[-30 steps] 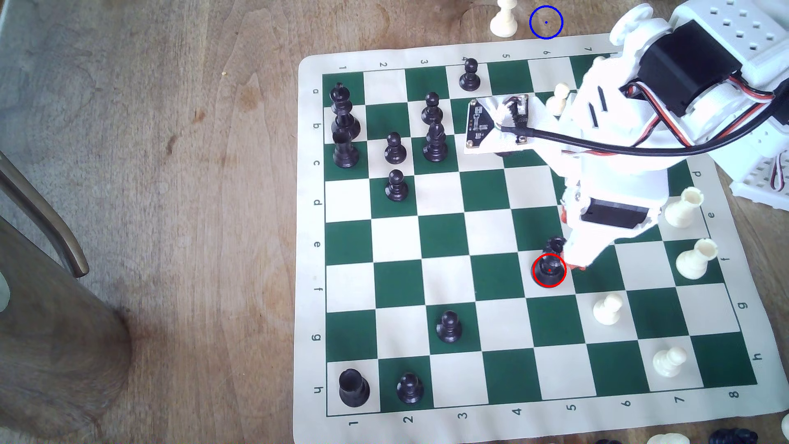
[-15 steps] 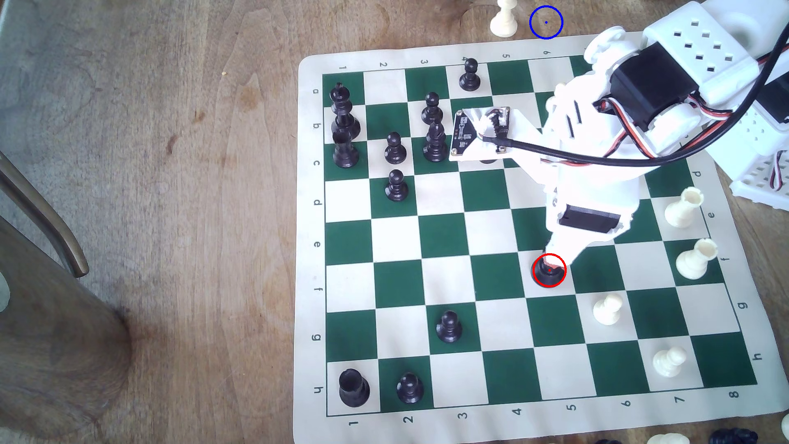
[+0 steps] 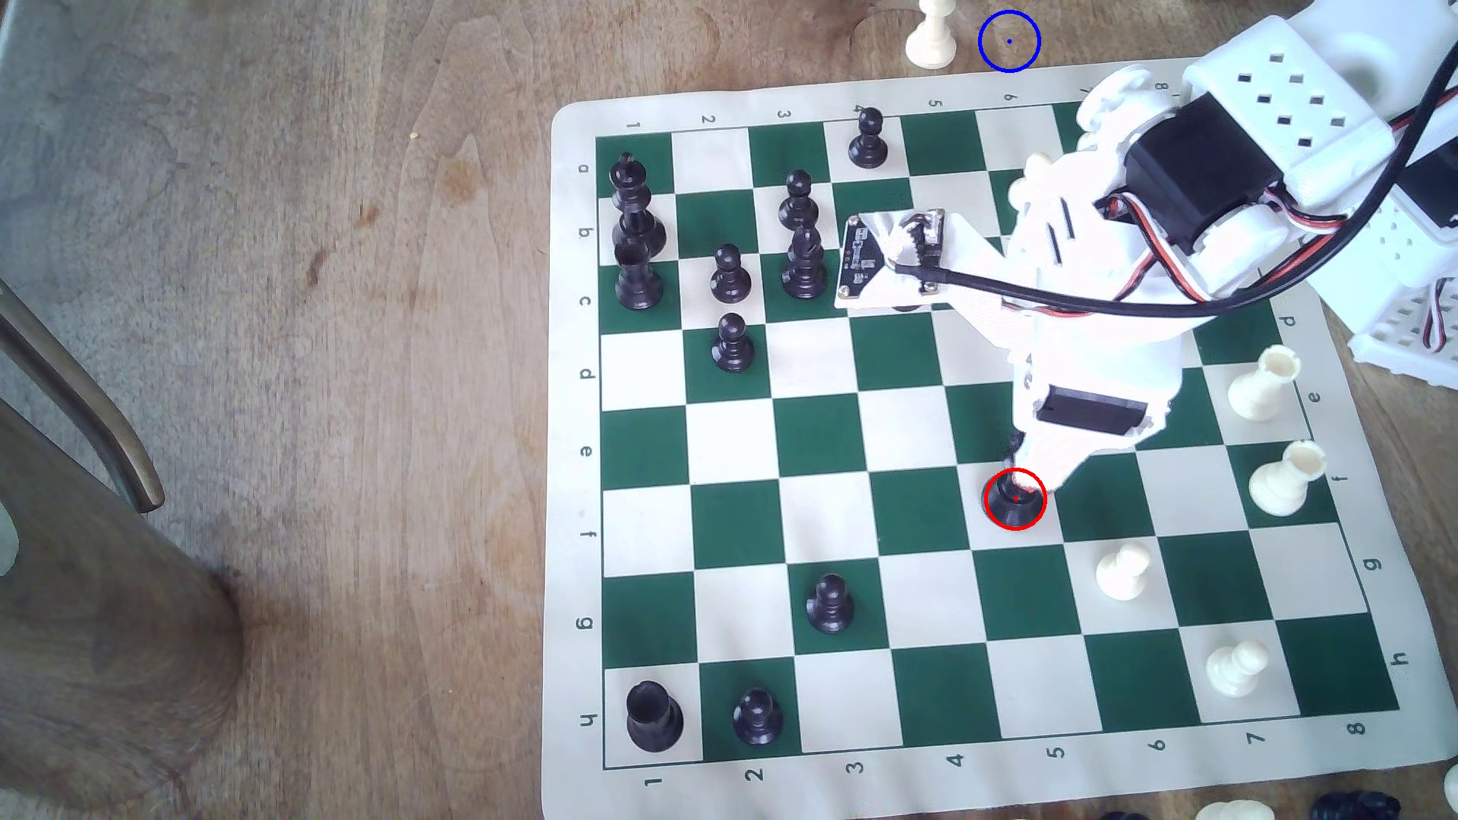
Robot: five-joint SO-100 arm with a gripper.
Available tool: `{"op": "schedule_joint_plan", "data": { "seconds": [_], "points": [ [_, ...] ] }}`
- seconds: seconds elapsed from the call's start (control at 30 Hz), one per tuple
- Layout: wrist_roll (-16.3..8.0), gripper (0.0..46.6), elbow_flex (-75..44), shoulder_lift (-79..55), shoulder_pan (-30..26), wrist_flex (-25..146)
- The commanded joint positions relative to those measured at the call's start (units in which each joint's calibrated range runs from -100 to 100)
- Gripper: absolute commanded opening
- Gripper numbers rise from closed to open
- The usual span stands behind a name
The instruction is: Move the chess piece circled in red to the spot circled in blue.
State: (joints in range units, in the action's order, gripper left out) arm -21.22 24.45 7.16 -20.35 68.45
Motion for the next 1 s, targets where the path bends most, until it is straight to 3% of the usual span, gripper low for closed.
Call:
{"op": "schedule_joint_plan", "data": {
  "seconds": [0.0, 0.13, 0.33, 0.53, 0.7, 0.97],
  "points": [
    [-0.1, 6.1, -0.69, 0.73, -0.88, -0.55],
    [-0.1, 0.2, -0.69, 1.24, -0.96, -0.63],
    [-0.05, 0.2, -3.05, 3.62, 0.21, 0.43],
    [-0.24, 0.2, -21.27, 8.71, 5.38, 11.0],
    [2.15, 0.2, -28.34, 11.17, 15.86, 15.83],
    [8.89, 0.2, -26.35, 12.79, 41.59, 16.07]
  ]
}}
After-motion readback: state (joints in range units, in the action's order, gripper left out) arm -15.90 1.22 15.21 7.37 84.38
